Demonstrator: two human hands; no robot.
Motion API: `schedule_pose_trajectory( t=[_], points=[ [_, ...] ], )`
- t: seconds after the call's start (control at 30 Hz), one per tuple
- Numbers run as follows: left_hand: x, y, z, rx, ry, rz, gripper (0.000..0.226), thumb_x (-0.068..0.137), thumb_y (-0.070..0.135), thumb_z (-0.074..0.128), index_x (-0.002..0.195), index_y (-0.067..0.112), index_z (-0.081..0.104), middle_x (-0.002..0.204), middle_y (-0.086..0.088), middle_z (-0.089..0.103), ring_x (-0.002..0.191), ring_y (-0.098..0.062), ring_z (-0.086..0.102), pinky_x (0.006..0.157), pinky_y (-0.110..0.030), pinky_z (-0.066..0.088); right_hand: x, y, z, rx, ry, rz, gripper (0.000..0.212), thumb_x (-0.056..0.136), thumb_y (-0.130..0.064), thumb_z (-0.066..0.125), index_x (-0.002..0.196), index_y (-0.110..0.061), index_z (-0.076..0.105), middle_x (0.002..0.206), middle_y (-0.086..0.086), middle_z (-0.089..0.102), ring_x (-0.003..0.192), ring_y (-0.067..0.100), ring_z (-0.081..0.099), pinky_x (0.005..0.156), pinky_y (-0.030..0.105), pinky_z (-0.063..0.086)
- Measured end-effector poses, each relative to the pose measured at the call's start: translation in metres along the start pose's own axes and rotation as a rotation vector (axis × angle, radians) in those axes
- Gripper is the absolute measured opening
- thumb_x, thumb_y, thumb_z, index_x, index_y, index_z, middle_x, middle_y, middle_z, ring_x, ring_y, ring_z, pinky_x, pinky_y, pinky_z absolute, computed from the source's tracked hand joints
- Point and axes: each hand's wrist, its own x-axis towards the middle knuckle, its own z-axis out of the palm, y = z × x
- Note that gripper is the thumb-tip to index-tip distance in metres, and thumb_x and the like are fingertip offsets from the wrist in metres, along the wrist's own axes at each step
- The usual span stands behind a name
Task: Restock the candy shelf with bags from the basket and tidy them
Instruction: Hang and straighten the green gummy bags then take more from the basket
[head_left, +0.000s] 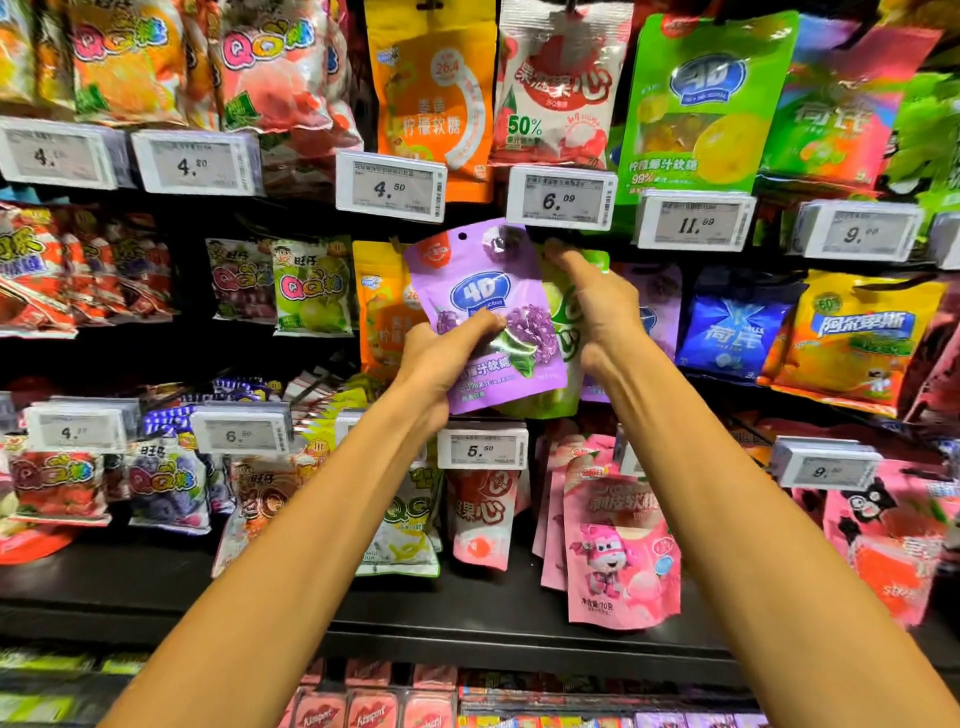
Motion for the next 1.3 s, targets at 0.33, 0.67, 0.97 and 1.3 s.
schedule_pose_trajectory(
  t=[0.33, 0.67, 0.97, 1.3],
  points=[
    [0.003, 0.005, 0.001, -0.18, -0.024, -0.03, 0.009, 0.078, 0.01, 0.075, 0.086, 0.012, 0.071, 0.072, -0.003, 0.076, 0.061, -0.016, 0.072, 0.052, -0.028, 0.057, 0.007, -0.003, 0.003, -0.093, -0.023, -0.118, 0.011, 0.082, 0.01, 0.063, 0.089, 0.004, 0.07, 0.076, 0.012, 0.068, 0.07, 0.021, 0.063, 0.064, 0.031, 0.05],
    [0.003, 0.004, 0.002, -0.277, -0.07, -0.087, 0.004, 0.082, 0.012, 0.072, 0.085, 0.013, 0.07, 0.076, -0.006, 0.075, 0.062, -0.019, 0.072, 0.06, -0.039, 0.06, 0.012, 0.007, -0.001, 0.006, 0.022, -0.125, 0.025, 0.078, 0.009, 0.065, 0.062, -0.01, 0.063, 0.047, -0.001, 0.062, 0.042, 0.012, 0.059, 0.047, 0.022, 0.049],
    [0.005, 0.003, -0.002, -0.252, -0.098, -0.096, 0.005, 0.081, 0.015, 0.074, 0.084, 0.016, 0.071, 0.077, -0.005, 0.076, 0.064, -0.019, 0.072, 0.058, -0.037, 0.061, 0.008, -0.012, 0.01, 0.059, -0.048, 0.192, 0.043, 0.074, -0.01, 0.081, 0.114, 0.0, 0.068, 0.104, 0.021, 0.072, 0.094, 0.033, 0.071, 0.076, 0.048, 0.059],
    [0.016, -0.012, -0.007, -0.168, -0.065, -0.088, 0.01, 0.078, 0.015, 0.077, 0.087, 0.016, 0.072, 0.081, -0.006, 0.076, 0.067, -0.021, 0.073, 0.064, -0.04, 0.062, 0.031, 0.014, 0.007, 0.065, -0.062, 0.268, 0.023, 0.084, -0.021, 0.074, 0.097, -0.002, 0.07, 0.079, 0.015, 0.074, 0.072, 0.027, 0.071, 0.073, 0.038, 0.059]
  ],
)
